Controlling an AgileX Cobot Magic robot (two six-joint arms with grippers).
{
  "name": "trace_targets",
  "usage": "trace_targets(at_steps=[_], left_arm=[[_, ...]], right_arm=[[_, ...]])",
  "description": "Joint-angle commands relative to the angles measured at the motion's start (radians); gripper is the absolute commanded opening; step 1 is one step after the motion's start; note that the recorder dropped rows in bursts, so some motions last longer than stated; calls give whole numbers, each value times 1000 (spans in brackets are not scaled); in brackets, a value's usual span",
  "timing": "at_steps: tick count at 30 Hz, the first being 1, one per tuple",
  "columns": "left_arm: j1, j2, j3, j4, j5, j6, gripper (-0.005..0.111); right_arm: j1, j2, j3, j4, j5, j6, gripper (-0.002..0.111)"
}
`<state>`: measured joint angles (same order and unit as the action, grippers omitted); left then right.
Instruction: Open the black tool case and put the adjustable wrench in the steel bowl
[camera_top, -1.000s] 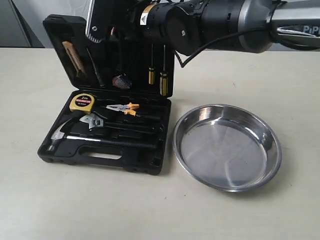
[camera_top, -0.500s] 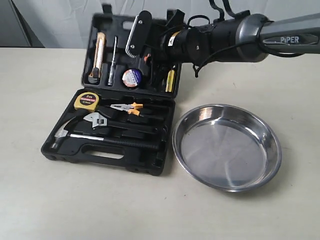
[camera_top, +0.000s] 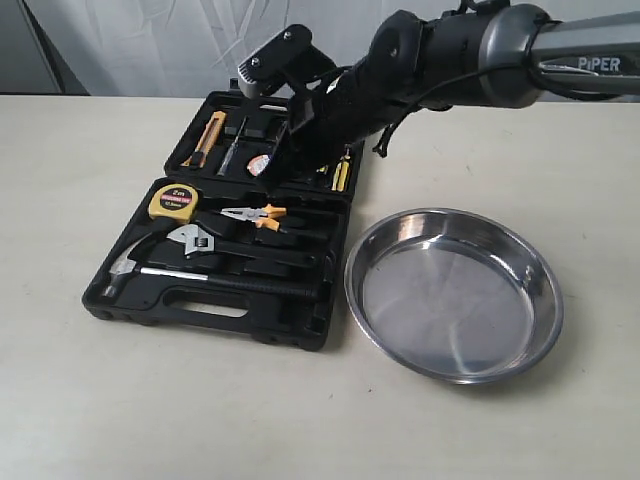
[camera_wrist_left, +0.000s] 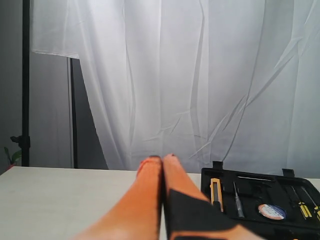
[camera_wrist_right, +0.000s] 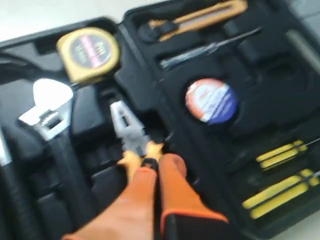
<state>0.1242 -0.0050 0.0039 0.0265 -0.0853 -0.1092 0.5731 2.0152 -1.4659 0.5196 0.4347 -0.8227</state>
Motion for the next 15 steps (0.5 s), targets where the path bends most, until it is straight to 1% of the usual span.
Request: trace_targets(at_steps=[1, 2, 3, 5, 7, 8, 9, 11, 12, 15], left_arm=[[-8, 5, -4, 2, -5, -2, 0], [-8, 5, -4, 2, -5, -2, 0], [-8, 5, -4, 2, -5, -2, 0], [-8, 5, -4, 2, -5, -2, 0], [-8, 5, -4, 2, -5, -2, 0], [-8, 5, -4, 2, -5, -2, 0], [-8, 5, -4, 2, -5, -2, 0], [-8, 5, -4, 2, -5, -2, 0], [-8, 5, -4, 2, -5, -2, 0], [-8, 5, -4, 2, -5, -2, 0]], right_arm=[[0, -5, -67, -20, 432, 116, 0], [0, -2, -79, -20, 490, 116, 0], [4, 2, -96, -16, 607, 116, 0], [30, 2, -96, -14, 687, 108, 0], [74, 2, -96, -11, 689, 47, 0], [106, 2, -96, 11, 646, 2, 0], [131, 2, -96, 35, 595, -40, 0], [200, 7, -96, 71, 383, -125, 0], [235, 15, -96, 69, 204, -138, 0], [280, 50, -96, 65, -204, -181, 0]])
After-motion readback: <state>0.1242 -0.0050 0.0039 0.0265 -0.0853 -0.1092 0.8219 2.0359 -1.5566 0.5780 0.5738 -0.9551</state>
